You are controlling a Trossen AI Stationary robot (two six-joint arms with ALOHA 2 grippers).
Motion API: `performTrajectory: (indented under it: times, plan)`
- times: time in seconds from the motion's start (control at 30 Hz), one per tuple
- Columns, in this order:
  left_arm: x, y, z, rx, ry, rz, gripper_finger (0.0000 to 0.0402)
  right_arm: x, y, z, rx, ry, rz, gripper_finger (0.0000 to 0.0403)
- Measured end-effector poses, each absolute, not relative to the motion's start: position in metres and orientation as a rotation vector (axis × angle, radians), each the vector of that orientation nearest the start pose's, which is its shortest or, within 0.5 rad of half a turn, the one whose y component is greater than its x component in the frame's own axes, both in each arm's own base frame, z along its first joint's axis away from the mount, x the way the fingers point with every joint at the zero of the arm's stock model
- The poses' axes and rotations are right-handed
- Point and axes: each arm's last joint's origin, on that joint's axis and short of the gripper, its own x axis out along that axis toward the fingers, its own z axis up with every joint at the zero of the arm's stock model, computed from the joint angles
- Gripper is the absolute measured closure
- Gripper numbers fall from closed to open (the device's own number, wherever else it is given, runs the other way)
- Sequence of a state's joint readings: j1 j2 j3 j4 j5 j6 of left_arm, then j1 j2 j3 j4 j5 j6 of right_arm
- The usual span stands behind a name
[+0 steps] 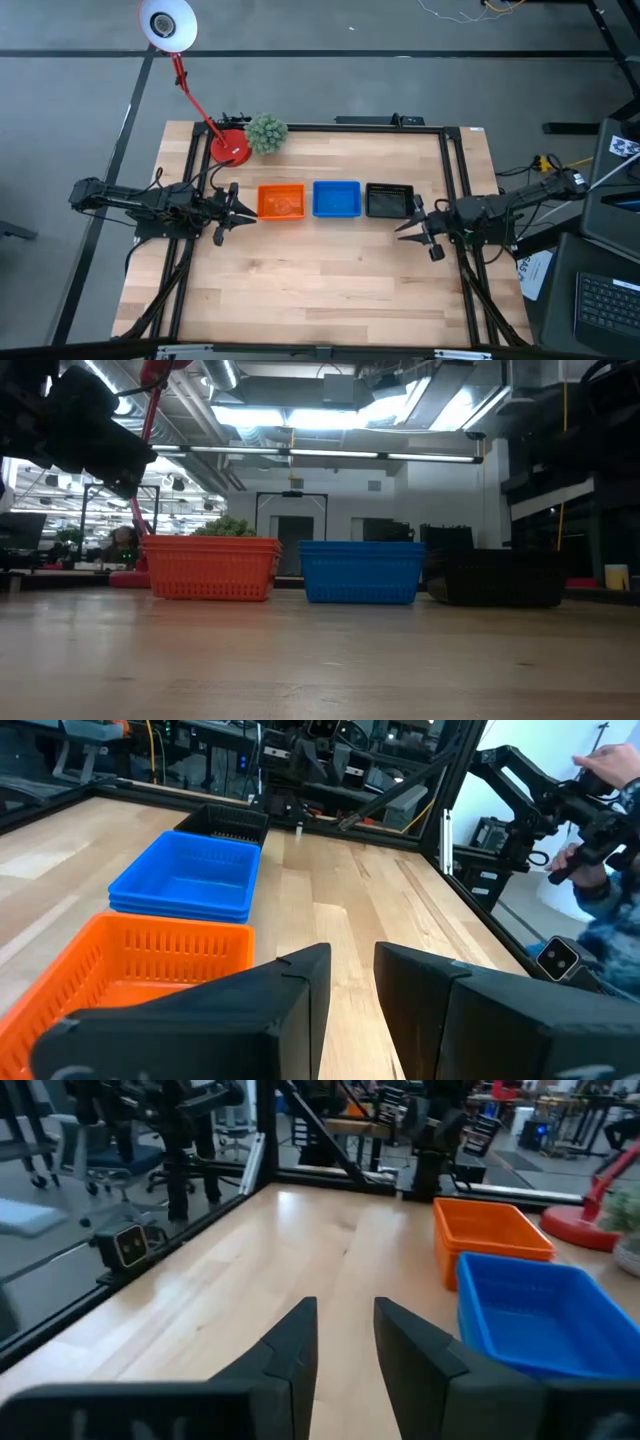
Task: Stack baskets by color
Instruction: Return to Home Position
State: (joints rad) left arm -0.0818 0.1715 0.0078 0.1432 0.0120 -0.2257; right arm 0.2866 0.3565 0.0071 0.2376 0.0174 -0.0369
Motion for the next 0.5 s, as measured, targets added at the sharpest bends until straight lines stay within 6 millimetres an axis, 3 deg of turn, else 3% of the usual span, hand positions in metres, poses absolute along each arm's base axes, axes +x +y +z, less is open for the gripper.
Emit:
performTrajectory:
  times: [0.5]
  plan:
    - [0.108, -0.009, 0.166, -0.225, 0.031, -0.092, 0.0328, 0.109, 0.03, 0.144, -0.067, 0.245, 0.256, 0.03]
